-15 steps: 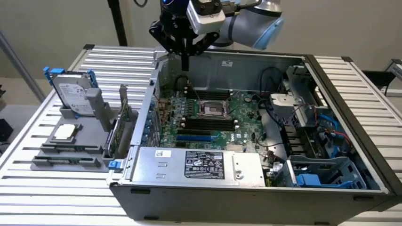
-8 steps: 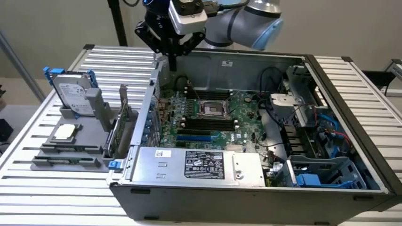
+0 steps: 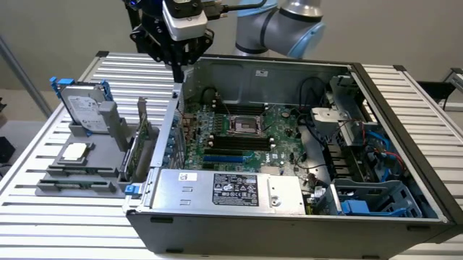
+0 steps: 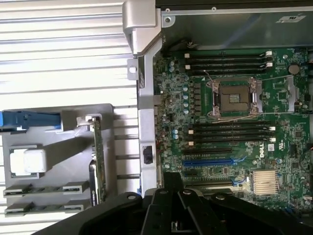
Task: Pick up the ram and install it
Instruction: 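Reach for the ram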
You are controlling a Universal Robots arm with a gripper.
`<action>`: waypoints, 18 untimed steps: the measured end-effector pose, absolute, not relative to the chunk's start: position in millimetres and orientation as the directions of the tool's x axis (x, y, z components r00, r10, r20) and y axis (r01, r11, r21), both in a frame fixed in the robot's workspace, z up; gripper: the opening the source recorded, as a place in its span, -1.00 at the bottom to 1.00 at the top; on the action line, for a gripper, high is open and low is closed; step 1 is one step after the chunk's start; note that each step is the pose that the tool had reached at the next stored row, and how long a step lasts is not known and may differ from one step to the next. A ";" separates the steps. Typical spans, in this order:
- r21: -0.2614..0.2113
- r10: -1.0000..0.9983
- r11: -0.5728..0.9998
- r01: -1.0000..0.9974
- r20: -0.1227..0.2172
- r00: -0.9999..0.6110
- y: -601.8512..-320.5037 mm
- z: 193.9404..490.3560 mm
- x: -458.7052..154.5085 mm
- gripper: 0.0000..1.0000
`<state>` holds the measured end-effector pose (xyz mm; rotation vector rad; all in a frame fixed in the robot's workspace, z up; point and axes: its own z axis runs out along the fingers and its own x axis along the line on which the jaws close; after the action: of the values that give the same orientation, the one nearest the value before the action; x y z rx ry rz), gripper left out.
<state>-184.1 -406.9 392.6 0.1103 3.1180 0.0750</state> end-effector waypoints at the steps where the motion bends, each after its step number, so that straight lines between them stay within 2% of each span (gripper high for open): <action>1: 0.049 0.071 0.996 0.070 -0.019 -0.997 -407.5 392.6 -188.6 -0.79; 18: 0.049 0.071 0.996 0.070 -0.019 -0.997 -417.4 392.6 -265.5 -0.79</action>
<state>-265.5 -417.4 392.6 0.1105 3.1180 0.0750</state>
